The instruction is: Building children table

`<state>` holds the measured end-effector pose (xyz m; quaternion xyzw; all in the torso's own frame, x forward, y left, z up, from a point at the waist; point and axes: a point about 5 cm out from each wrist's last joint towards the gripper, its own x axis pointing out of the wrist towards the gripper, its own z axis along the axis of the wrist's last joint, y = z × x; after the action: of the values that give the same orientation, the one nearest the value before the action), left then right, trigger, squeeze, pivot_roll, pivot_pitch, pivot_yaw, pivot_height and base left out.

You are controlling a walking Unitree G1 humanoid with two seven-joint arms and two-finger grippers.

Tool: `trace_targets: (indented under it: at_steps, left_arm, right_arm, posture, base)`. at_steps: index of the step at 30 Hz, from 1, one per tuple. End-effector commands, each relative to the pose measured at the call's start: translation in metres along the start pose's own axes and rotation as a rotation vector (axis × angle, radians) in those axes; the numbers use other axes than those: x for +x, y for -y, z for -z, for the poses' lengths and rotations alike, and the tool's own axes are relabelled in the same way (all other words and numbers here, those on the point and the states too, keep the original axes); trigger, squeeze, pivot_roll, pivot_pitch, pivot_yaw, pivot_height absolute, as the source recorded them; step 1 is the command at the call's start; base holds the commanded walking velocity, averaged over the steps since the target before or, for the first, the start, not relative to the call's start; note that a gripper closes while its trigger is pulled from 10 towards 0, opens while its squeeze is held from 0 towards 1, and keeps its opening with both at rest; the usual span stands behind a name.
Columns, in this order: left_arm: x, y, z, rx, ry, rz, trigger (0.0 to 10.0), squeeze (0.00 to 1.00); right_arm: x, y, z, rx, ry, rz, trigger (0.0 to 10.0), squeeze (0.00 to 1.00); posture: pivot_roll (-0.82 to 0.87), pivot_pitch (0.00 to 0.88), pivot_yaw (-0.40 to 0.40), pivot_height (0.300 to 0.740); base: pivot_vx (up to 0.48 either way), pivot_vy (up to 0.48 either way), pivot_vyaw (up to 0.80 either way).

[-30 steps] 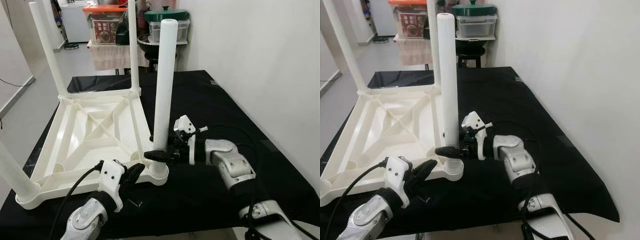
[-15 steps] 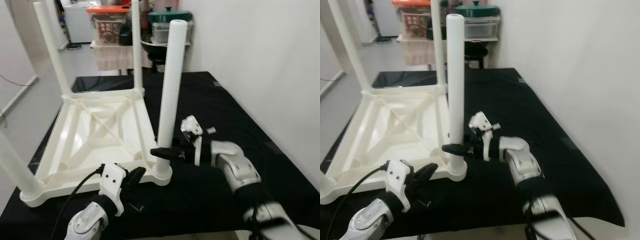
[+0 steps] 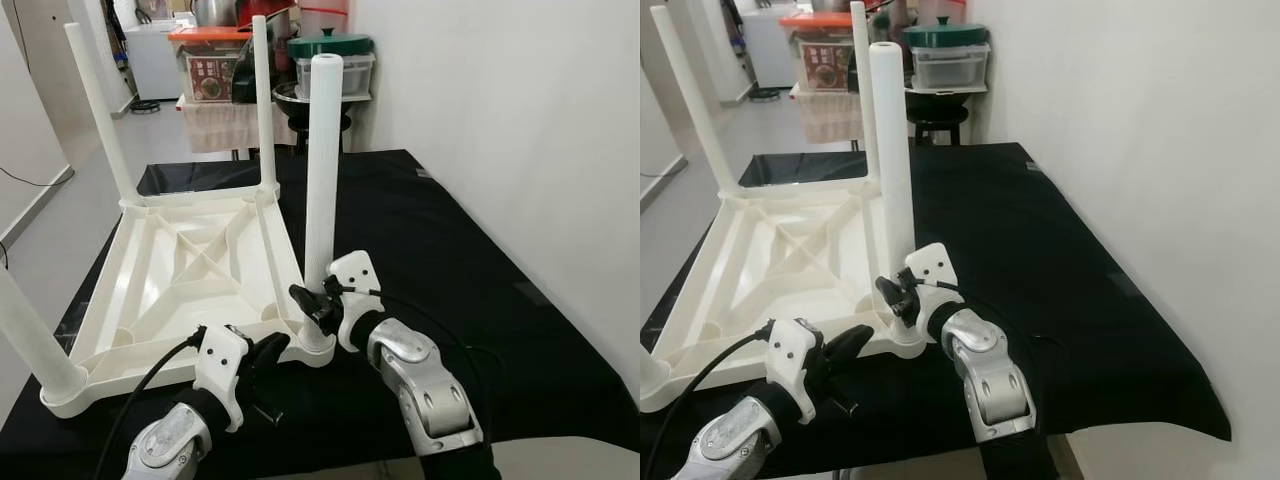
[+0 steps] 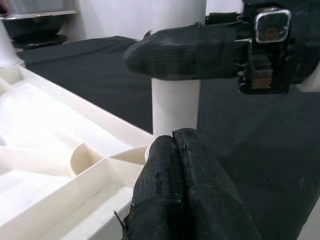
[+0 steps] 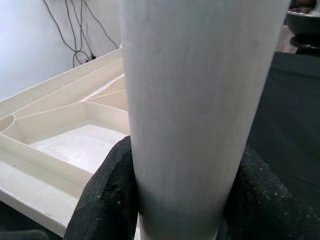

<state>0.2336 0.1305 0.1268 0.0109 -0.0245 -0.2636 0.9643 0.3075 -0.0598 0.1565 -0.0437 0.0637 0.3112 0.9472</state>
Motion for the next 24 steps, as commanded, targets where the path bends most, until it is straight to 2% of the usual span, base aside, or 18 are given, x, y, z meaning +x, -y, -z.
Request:
trace_targets:
  at_steps: [1, 2, 3, 5, 6, 7, 8, 9, 10, 12, 13, 14, 18, 24]
  left_arm:
    - [0.000, -0.002, 0.002, -0.002, -0.014, -0.006, 10.0, 0.00]
    - [0.000, -0.002, 0.002, -0.002, -0.014, -0.006, 10.0, 0.00]
    - [0.000, -0.002, 0.002, -0.003, -0.013, -0.010, 10.0, 0.00]
    - [0.001, -0.001, 0.002, -0.003, -0.013, -0.011, 10.0, 0.00]
    - [0.001, -0.001, 0.002, -0.004, -0.013, -0.011, 10.0, 0.00]
    - [0.001, -0.001, 0.002, -0.004, -0.013, -0.011, 10.0, 0.00]
    - [0.002, -0.001, 0.002, -0.005, -0.012, -0.010, 10.0, 0.00]
    - [0.002, -0.001, 0.002, -0.005, -0.012, -0.010, 10.0, 0.00]
    - [0.002, 0.000, 0.003, -0.007, -0.012, -0.009, 10.0, 0.00]
    - [0.002, 0.000, 0.003, -0.007, -0.012, -0.009, 10.0, 0.00]
    - [0.003, 0.000, 0.003, -0.008, -0.011, -0.009, 10.0, 0.00]
    - [0.004, 0.000, 0.003, -0.009, -0.010, -0.009, 10.0, 0.00]
    - [0.005, 0.002, 0.003, -0.012, -0.007, -0.013, 10.0, 0.00]
    - [0.006, 0.003, 0.004, -0.010, -0.005, -0.014, 10.0, 0.00]
  right_arm:
    - [0.000, 0.002, 0.023, 0.011, -0.120, -0.006, 2.2, 0.00]
    - [0.000, 0.002, 0.023, 0.011, -0.120, -0.006, 2.2, 0.00]
    - [0.002, 0.003, 0.021, 0.024, -0.108, -0.031, 10.0, 0.00]
    - [0.002, 0.003, 0.017, 0.030, -0.082, -0.067, 10.0, 0.03]
    - [0.004, 0.002, 0.009, 0.043, -0.028, -0.160, 10.0, 1.00]
    - [0.004, 0.002, 0.009, 0.043, -0.028, -0.160, 10.0, 1.00]
    - [0.005, 0.003, -0.002, 0.017, 0.032, -0.269, 10.0, 1.00]
    - [0.005, 0.003, -0.002, 0.017, 0.032, -0.269, 10.0, 1.00]
    - [0.003, 0.007, -0.014, -0.024, 0.077, -0.376, 10.0, 0.77]
    - [0.003, 0.007, -0.014, -0.024, 0.077, -0.376, 10.0, 0.77]
    - [0.001, 0.012, -0.022, -0.070, 0.098, -0.463, 10.0, 0.16]
    - [0.000, 0.017, -0.026, -0.100, 0.090, -0.527, 10.0, 0.00]
    - [0.003, 0.028, -0.025, -0.163, 0.027, -0.634, 10.0, 0.00]
    - [0.013, 0.040, -0.027, -0.155, 0.001, -0.664, 10.0, 0.00]
  posture:
    - [0.03, 0.000, -0.037, 0.740]
    - [0.03, 0.000, -0.037, 0.740]
    - [0.03, 0.000, -0.041, 0.740]
    - [0.03, 0.000, -0.042, 0.740]
    - [0.03, 0.000, -0.044, 0.740]
    - [0.03, 0.000, -0.044, 0.740]
    - [0.04, 0.000, -0.045, 0.740]
    - [0.04, 0.000, -0.045, 0.740]
    - [0.04, 0.000, -0.053, 0.740]
    - [0.04, 0.000, -0.053, 0.740]
    - [0.04, 0.000, -0.061, 0.740]
    - [0.04, 0.000, -0.063, 0.740]
    - [0.05, 0.000, -0.072, 0.740]
    - [0.06, 0.000, -0.080, 0.740]
  base:
    - [0.000, 0.000, 0.00]
    - [0.000, 0.000, 0.00]
    - [0.000, 0.000, 0.00]
    - [0.000, 0.000, 0.00]
    - [0.000, 0.000, 0.00]
    - [0.000, 0.000, 0.00]
    - [0.000, 0.000, 0.00]
    - [0.000, 0.000, 0.00]
    - [0.000, 0.000, 0.00]
    - [0.000, 0.000, 0.00]
    - [0.000, 0.000, 0.00]
    - [0.000, 0.000, 0.00]
    - [0.000, 0.000, 0.00]
    - [0.000, 0.000, 0.00]
